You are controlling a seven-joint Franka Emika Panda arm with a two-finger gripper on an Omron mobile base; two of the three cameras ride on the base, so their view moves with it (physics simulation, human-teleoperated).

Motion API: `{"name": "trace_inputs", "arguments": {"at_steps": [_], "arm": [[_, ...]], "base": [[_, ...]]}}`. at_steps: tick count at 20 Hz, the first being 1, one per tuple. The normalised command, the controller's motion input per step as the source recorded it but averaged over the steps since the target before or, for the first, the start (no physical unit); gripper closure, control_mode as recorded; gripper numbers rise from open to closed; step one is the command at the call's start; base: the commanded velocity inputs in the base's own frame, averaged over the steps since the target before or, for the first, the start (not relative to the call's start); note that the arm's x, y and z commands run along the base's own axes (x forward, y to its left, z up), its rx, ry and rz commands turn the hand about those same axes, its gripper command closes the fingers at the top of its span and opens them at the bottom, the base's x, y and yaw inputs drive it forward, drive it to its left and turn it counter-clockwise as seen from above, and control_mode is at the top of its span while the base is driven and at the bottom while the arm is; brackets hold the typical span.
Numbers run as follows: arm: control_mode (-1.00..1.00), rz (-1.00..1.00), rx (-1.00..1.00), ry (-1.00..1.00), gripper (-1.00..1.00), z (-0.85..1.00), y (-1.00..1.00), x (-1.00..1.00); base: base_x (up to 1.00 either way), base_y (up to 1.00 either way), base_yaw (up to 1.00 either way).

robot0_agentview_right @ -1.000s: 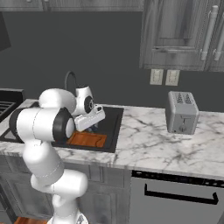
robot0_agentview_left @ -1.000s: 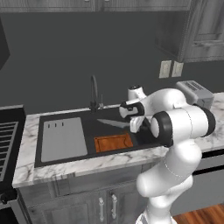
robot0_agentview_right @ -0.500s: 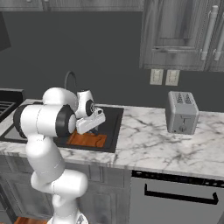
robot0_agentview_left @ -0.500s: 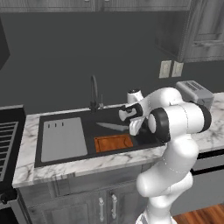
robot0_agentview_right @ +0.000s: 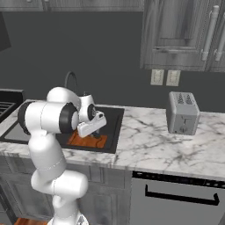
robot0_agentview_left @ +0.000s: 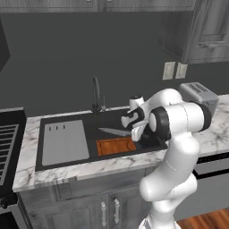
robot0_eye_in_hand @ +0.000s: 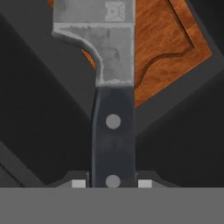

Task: Move the cutting board and knife to the sink. Then move spray from the cabinet to the counter.

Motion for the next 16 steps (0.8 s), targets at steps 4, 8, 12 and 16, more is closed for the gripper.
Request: {"name": "trace_inputs", "arguments": {"at_steps": [4, 8, 12, 16], "arm": [[-1.00, 0.01, 0.00, 0.00, 1.00, -0.05, 0.00, 0.26], [-1.00, 0.00, 0.00, 0.00, 1.00, -0.07, 0.00, 0.22], [-1.00, 0.00, 0.00, 0.01, 1.00, -0.16, 0.00, 0.21], [-1.00, 0.00, 0.00, 0.00, 1.00, -0.21, 0.00, 0.10]], "base": [[0.00, 0.00, 0.00], [0.00, 0.00, 0.00], [0.00, 0.00, 0.00], [0.00, 0.00, 0.00]]}}
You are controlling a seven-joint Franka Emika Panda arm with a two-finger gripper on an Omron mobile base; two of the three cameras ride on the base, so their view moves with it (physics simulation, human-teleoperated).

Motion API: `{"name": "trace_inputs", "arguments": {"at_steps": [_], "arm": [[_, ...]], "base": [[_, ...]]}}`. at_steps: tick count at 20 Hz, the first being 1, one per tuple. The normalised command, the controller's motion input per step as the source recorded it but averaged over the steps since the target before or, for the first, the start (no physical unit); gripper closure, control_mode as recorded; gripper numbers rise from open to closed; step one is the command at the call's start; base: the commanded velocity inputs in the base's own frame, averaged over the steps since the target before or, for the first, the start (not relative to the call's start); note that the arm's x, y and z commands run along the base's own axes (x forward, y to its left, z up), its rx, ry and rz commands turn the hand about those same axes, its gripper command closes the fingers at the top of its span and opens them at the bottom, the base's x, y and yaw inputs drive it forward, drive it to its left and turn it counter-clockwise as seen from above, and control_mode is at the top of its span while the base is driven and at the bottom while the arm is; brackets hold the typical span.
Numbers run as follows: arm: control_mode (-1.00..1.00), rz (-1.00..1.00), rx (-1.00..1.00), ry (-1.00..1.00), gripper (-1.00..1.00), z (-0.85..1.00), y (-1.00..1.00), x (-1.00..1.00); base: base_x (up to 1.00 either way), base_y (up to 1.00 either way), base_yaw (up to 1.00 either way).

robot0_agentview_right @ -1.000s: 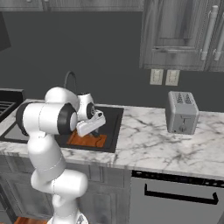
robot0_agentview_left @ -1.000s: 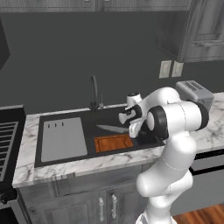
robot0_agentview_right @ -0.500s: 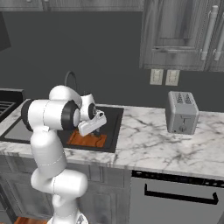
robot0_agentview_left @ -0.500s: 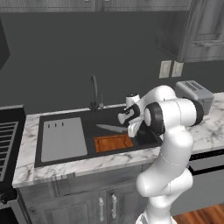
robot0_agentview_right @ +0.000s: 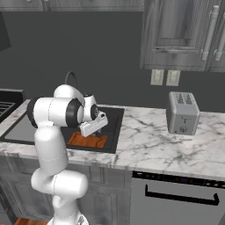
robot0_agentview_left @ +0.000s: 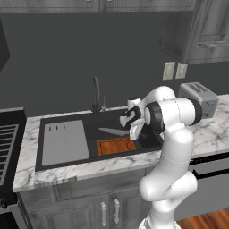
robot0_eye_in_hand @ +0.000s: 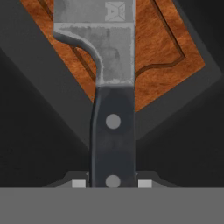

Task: Move the cutting board and knife to the sink. Then move spray from the cabinet to the counter.

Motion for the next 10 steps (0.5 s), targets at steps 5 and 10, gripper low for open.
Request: {"name": "trace_inputs", "arguments": {"at_steps": [5, 10], "arm": [[-1.00, 0.00, 0.00, 0.02, 1.00, -0.28, 0.02, 0.11], [-1.00, 0.00, 0.00, 0.02, 1.00, -0.31, 0.00, 0.15]], "base": [[0.00, 0.00, 0.00], [0.00, 0.00, 0.00]]}}
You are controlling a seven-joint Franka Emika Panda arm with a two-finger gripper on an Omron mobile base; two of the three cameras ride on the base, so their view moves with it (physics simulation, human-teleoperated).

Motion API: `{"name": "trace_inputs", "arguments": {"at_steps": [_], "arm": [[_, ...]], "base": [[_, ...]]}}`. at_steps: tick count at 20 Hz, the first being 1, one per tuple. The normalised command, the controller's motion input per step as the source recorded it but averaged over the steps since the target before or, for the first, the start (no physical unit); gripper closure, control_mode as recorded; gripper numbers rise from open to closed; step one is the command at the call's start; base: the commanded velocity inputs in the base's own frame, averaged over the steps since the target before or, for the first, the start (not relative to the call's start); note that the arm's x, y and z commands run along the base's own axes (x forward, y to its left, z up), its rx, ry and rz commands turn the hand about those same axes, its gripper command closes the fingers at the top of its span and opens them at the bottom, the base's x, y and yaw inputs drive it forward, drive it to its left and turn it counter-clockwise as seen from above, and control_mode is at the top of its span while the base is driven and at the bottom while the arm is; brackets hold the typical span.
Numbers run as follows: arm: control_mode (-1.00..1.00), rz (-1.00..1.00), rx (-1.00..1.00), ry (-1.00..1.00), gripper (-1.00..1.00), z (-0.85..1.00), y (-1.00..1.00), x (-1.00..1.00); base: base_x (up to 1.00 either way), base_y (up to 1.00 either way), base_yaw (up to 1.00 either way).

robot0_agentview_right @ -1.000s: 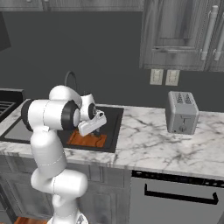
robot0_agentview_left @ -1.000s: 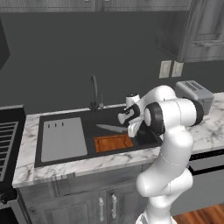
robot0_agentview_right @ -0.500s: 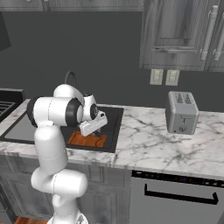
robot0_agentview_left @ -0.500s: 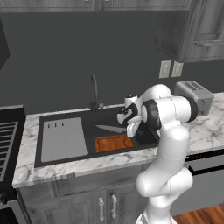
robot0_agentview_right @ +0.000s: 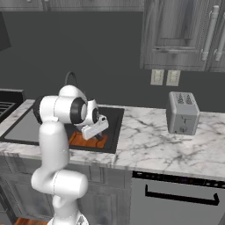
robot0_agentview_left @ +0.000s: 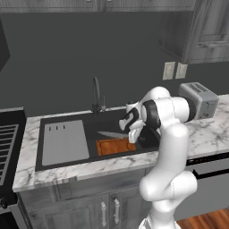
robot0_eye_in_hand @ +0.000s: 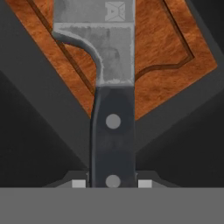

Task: Move the cutting board and knife to the sink. Then move spray from the cabinet to the counter.

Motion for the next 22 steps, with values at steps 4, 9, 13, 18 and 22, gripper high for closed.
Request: {"name": "trace_inputs", "arguments": {"at_steps": [4, 9, 13, 18, 22], "arm": [[-1.00, 0.00, 0.00, 0.00, 1.00, -0.36, 0.01, 0.19], [-1.00, 0.00, 0.00, 0.00, 1.00, -0.35, 0.00, 0.20], [-1.00, 0.00, 0.00, 0.00, 1.00, -0.28, 0.00, 0.27], [-1.00, 0.00, 0.00, 0.03, 1.00, -0.20, 0.00, 0.33], [-1.00, 0.00, 0.00, 0.04, 1.00, -0.15, 0.00, 0.33]], "base": [[0.00, 0.00, 0.00], [0.00, 0.00, 0.00], [0.00, 0.00, 0.00], [0.00, 0.00, 0.00], [0.00, 0.00, 0.00]]}}
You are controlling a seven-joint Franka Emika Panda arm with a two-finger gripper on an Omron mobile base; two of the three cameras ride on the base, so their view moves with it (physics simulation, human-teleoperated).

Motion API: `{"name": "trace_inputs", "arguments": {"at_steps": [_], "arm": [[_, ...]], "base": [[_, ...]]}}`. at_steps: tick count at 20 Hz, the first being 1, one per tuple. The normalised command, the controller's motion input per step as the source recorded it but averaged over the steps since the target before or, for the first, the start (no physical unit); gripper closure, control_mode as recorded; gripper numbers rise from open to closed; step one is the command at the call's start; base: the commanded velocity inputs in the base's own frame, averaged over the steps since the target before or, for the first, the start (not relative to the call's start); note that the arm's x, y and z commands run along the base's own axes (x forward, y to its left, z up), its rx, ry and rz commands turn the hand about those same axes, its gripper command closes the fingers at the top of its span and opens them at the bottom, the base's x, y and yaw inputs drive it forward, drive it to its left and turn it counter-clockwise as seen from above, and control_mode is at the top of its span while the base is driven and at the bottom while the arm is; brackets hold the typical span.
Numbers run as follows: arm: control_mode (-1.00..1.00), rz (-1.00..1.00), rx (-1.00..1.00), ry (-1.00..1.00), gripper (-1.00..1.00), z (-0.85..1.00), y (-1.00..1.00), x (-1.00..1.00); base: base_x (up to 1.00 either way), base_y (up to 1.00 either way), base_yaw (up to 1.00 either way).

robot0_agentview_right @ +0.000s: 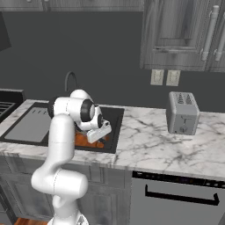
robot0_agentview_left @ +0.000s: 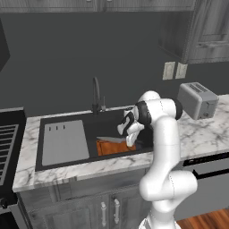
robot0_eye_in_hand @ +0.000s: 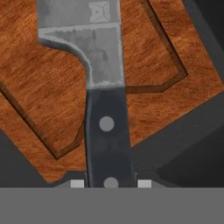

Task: Move the cutting board and knife to the sink. Then move spray from the cabinet to the counter.

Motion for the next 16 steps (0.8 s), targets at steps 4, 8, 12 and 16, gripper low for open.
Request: {"name": "trace_inputs", "arguments": {"at_steps": [4, 8, 12, 16], "arm": [[-1.00, 0.00, 0.00, 0.01, 1.00, -0.20, 0.00, 0.27], [-1.00, 0.00, 0.00, 0.00, 1.00, -0.28, 0.00, 0.19], [-1.00, 0.00, 0.00, 0.00, 1.00, -0.30, 0.00, 0.13], [-1.00, 0.00, -0.01, 0.00, 1.00, -0.33, 0.00, 0.12]], "base": [[0.00, 0.00, 0.00], [0.00, 0.00, 0.00], [0.00, 0.00, 0.00], [0.00, 0.00, 0.00]]}}
